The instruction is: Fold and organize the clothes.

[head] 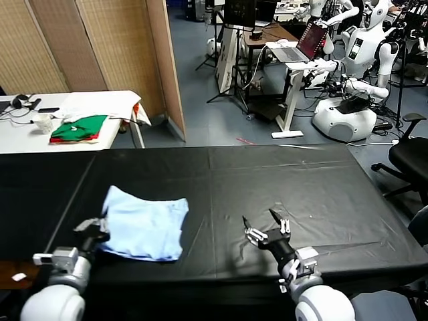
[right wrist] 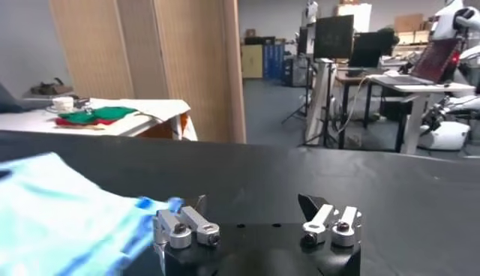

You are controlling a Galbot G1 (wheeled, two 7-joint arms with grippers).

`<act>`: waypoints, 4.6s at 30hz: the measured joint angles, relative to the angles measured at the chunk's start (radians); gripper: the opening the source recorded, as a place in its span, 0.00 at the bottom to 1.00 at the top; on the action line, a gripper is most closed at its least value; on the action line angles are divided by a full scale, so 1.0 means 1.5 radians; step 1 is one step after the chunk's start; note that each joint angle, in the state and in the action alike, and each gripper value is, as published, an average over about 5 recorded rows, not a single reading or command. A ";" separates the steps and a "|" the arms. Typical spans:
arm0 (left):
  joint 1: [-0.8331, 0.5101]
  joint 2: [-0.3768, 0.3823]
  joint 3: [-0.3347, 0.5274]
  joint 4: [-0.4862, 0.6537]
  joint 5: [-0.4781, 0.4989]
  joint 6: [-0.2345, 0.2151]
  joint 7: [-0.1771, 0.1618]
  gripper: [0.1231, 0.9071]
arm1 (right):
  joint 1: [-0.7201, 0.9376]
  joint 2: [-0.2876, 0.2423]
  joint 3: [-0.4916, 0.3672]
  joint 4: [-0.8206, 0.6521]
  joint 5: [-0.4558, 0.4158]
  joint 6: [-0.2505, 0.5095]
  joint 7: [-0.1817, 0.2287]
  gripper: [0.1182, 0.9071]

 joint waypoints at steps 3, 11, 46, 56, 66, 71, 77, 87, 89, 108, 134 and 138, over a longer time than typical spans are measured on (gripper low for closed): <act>0.007 0.044 -0.033 -0.014 0.019 0.010 -0.013 0.06 | 0.004 0.004 -0.002 -0.009 0.001 0.004 0.000 1.00; 0.006 0.083 -0.046 -0.052 0.103 0.010 -0.034 0.06 | 0.000 0.015 -0.016 -0.033 -0.004 0.008 -0.002 1.00; -0.064 -0.209 0.299 0.024 -0.053 0.003 0.008 0.93 | 0.044 0.005 -0.081 -0.074 0.149 -0.053 0.003 1.00; -0.032 -0.184 0.265 -0.006 -0.001 -0.017 -0.001 1.00 | 0.098 0.035 -0.151 -0.140 0.133 -0.058 -0.001 0.98; -0.014 -0.195 0.248 -0.014 0.004 -0.015 -0.013 1.00 | 0.111 0.036 -0.155 -0.170 0.130 -0.050 -0.018 0.32; -0.008 -0.193 0.237 -0.020 0.002 -0.018 -0.016 1.00 | 0.107 0.032 -0.142 -0.169 0.136 -0.052 -0.016 0.03; -0.004 -0.194 0.229 -0.018 -0.002 -0.032 -0.019 1.00 | 0.086 0.015 -0.102 -0.139 0.143 -0.087 0.002 0.03; -0.011 -0.176 0.223 -0.003 -0.039 -0.066 -0.038 1.00 | 0.055 -0.014 -0.024 -0.081 0.157 -0.142 -0.005 0.08; -0.009 -0.166 0.219 0.000 -0.045 -0.084 -0.039 1.00 | 0.048 -0.018 -0.016 -0.069 0.156 -0.143 -0.003 0.21; 0.132 -0.062 0.167 -0.071 -0.061 -0.083 -0.076 1.00 | -0.179 -0.021 0.066 0.044 -0.014 0.191 0.038 1.00; 0.314 -0.057 0.119 -0.130 0.020 -0.120 -0.049 1.00 | -0.392 0.007 0.087 0.081 -0.074 0.332 0.128 1.00; 0.316 -0.059 0.120 -0.128 0.023 -0.122 -0.047 1.00 | -0.394 0.007 0.087 0.081 -0.074 0.332 0.127 1.00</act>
